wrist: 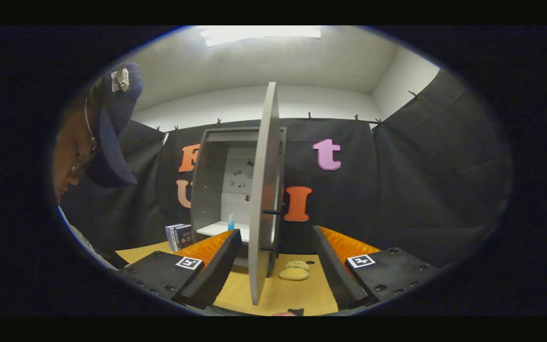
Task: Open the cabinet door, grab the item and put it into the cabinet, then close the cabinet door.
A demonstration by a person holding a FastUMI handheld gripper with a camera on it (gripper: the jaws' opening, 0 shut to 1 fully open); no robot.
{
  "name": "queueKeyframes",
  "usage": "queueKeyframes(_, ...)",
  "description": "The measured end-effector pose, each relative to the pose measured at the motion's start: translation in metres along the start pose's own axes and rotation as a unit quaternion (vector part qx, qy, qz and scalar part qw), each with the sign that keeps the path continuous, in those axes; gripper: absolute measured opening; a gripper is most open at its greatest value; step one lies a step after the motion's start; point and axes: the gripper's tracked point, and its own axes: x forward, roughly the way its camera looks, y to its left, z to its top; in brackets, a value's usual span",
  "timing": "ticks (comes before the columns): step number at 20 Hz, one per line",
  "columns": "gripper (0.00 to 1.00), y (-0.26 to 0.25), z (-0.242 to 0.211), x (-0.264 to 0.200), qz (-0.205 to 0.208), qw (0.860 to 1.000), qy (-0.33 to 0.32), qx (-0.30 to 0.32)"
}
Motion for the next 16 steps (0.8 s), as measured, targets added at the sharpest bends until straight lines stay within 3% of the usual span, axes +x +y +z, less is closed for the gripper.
queueKeyframes(6, 0.96, -0.048, -0.032, 0.047, -0.057, 0.998, 0.019, 0.024)
queueKeyframes(11, 0.96, -0.053, -0.055, 0.092, -0.057, 0.997, 0.035, 0.029)
queueKeyframes(16, 0.94, -0.044, -0.061, 0.105, -0.056, 0.997, 0.044, 0.036)
